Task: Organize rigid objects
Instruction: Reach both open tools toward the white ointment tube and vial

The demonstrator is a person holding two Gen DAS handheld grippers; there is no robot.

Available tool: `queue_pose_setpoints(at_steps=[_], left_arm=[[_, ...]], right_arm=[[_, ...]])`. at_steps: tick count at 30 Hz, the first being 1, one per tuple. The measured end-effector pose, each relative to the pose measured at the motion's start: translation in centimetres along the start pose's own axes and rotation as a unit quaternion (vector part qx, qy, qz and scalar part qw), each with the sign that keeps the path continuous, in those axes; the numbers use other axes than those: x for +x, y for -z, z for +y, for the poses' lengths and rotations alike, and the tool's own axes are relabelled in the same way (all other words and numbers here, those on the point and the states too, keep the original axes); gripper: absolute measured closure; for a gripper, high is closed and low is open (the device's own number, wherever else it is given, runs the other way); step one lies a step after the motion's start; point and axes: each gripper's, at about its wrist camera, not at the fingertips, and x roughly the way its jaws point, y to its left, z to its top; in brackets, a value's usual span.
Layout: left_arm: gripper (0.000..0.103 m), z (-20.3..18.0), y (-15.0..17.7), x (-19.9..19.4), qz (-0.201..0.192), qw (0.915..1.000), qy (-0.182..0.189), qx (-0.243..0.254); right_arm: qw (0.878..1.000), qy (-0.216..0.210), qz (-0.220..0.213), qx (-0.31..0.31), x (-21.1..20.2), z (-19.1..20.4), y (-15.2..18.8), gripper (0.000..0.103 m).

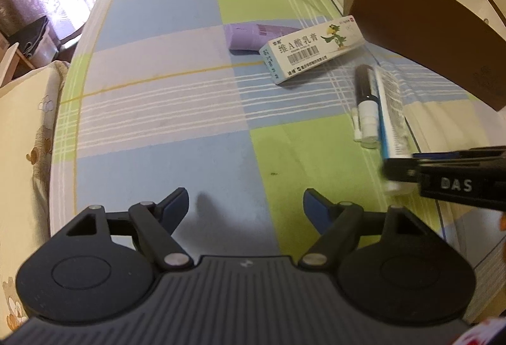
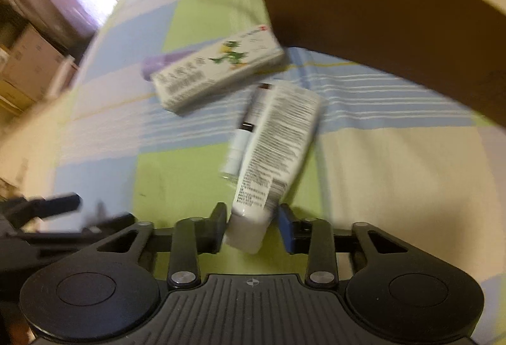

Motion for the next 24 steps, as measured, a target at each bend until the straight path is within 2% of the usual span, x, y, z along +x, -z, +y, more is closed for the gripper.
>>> queue_pose_setpoints(at_steps=[3,6,11,15,20,24], left_arm=[[0.027,-0.3,-0.3,0.3,0.000,0.9999,0.009,0.008],[0.027,-0.9,-0.7,0.6,0.002,0.9997,0.017,0.016],[0.027,-1.7,-1.4,0.8,-0.003,0.9991,0.027,0.033],[0.027,-2.2,-1.9,0.9,-0.008,0.9986,0.033,0.040],[0.028,-3.5,-2.4,1.1,-0.011,0.9975,0.047,0.052],[0.030,-5.3,-2.8,1.4,-0.014,0.9956,0.064,0.066]], right_arm=[[0.998,0.056,-0.004,-0.041,-0.6,-0.2,0.3,0.076],[0.995,0.083,-0.014,-0.059,-0.2,-0.5,0.4,0.076],[0.991,0.094,-0.033,-0.094,0.8,-0.3,0.6,0.075],[0.989,0.086,-0.045,-0.110,0.7,-0.6,0.6,0.075],[0.988,0.087,-0.064,-0.108,-0.3,-2.1,1.0,0.076],[0.987,0.103,-0.074,-0.099,-1.1,-4.0,1.1,0.076]])
